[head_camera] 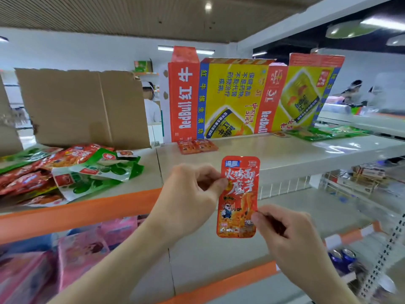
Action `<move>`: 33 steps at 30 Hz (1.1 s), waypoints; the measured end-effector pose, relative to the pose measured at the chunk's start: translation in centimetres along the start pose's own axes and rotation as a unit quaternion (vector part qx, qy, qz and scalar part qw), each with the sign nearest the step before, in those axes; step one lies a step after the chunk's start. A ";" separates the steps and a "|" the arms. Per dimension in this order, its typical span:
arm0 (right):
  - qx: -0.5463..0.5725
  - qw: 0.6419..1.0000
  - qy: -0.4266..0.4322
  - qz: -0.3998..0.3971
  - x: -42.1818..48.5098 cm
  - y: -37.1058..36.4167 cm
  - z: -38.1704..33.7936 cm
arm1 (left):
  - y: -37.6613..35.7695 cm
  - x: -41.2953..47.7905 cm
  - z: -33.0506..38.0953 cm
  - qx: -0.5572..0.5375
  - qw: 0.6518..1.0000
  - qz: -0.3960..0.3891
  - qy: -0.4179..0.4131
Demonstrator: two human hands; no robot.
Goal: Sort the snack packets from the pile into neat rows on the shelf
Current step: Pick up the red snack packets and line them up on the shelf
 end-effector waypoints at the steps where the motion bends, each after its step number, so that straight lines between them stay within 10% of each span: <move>1: 0.000 1.000 0.000 -0.003 0.3 -0.2 0.3 | 0.0 0.3 -0.4 -0.007 1.000 0.000 0.008; 33: -0.116 0.974 0.186 -0.058 21.4 -2.5 -0.1 | 9.7 12.4 -7.0 -0.034 0.983 0.169 0.068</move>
Point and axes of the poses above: each hand's wrist, its own x-axis towards the middle knuckle, its own y-axis out of the back of the hand, z = x × y, the point moved 6 cm from there along x, towards the middle knuckle, and after that the axes turned 11 degrees about -z, right-handed, at the moved point
